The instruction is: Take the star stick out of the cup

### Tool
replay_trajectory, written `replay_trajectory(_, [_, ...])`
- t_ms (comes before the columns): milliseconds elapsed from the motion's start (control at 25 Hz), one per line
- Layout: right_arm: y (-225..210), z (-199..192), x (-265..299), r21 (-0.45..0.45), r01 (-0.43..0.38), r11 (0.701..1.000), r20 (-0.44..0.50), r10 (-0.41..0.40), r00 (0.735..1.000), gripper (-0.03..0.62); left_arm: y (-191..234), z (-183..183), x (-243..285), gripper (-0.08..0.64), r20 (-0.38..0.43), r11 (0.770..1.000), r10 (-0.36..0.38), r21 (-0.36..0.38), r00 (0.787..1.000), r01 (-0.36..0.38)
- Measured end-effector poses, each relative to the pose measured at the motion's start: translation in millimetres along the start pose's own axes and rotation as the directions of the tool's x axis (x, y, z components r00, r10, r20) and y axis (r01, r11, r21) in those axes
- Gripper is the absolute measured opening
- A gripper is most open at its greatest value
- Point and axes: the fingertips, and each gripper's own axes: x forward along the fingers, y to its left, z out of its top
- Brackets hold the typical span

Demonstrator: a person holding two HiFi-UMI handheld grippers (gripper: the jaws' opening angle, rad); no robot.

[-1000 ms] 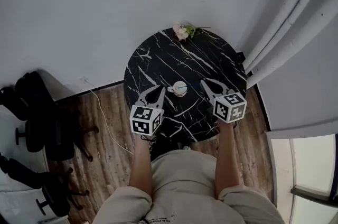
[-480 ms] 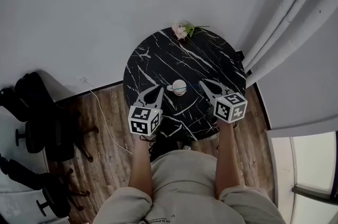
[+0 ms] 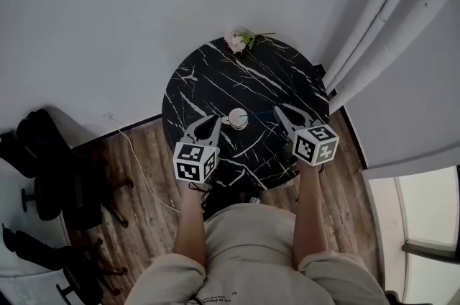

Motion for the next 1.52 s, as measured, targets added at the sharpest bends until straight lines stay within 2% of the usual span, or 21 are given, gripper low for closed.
replay_trajectory(200, [-20,12,-12,0.068,0.101,0.993,0.067,-0.105,0.992,0.044,0,13,4,0.025,-0.008,0.999,-0.046,0.029,0.999,0.046])
replay_trajectory(440, [-22,-4,-32,0.119,0.207,0.971,0.077,-0.217,0.973,0.044,4,13,-6,0.025,-0.020,0.996,-0.086,-0.016,0.996,0.085])
replay_trajectory(600, [-20,-24,-43,0.167,0.244,0.955,0.064,-0.258,0.964,0.044,7,3,-17,0.025,-0.030,0.994,-0.106,-0.034,0.994,0.105])
replay_trajectory(840, [-5,-40,-61,0.177,0.301,0.937,0.045,-0.313,0.949,0.044,12,-12,-37,0.025,-0.043,0.990,-0.124,-0.067,0.991,0.121])
replay_trajectory(1040, [12,-50,-66,0.214,0.290,0.933,0.048,-0.307,0.951,0.044,12,-27,-45,0.025,-0.035,0.983,-0.145,-0.121,0.989,0.140])
replay_trajectory(1240, [37,-52,-71,0.116,0.334,0.935,0.050,-0.341,0.939,0.044,18,-34,-59,0.025,-0.009,0.981,-0.152,-0.127,0.988,0.150])
replay_trajectory(1520, [55,-83,-66,0.100,0.354,0.930,0.017,-0.358,0.934,0.044,32,-61,-64,0.025,-0.024,0.978,-0.153,-0.147,0.988,0.148])
